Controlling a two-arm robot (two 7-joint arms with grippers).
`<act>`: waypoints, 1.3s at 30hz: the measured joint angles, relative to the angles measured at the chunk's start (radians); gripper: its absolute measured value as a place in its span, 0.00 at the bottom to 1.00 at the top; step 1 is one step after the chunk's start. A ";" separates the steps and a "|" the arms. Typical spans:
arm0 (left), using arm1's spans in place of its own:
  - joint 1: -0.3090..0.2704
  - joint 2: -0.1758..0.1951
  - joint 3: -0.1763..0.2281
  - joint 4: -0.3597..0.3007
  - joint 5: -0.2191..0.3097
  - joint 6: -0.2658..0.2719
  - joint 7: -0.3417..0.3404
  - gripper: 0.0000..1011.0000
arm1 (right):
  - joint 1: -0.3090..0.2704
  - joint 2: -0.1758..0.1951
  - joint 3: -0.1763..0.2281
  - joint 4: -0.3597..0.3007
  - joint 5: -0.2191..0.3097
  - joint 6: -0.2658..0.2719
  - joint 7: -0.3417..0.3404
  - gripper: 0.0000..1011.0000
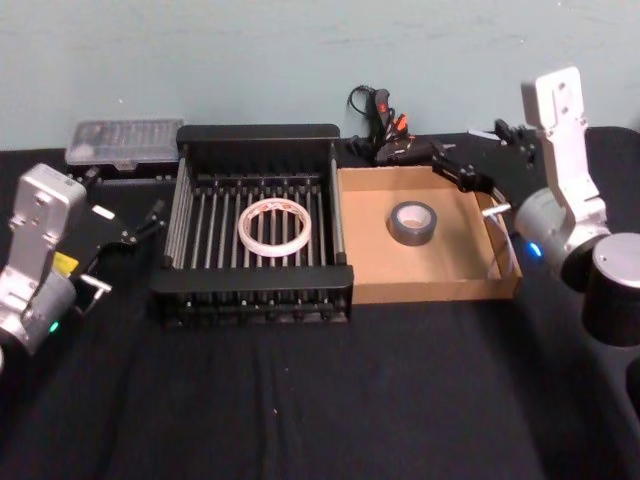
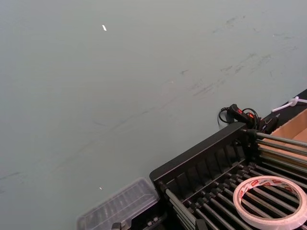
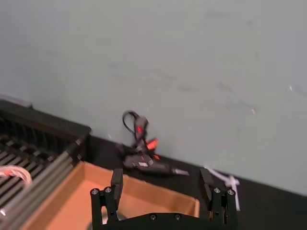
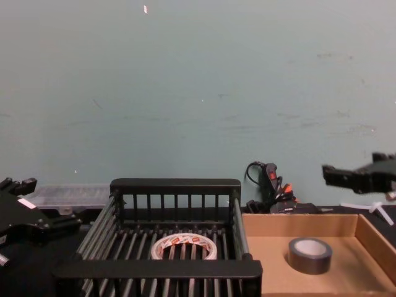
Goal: Pick up the white tape and place it into the black box , Pick up the silver tape and place it into the brown box.
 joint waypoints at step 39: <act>0.000 0.000 0.000 0.000 0.000 0.000 0.000 0.99 | -0.023 -0.015 0.026 0.044 -0.025 0.028 -0.009 0.99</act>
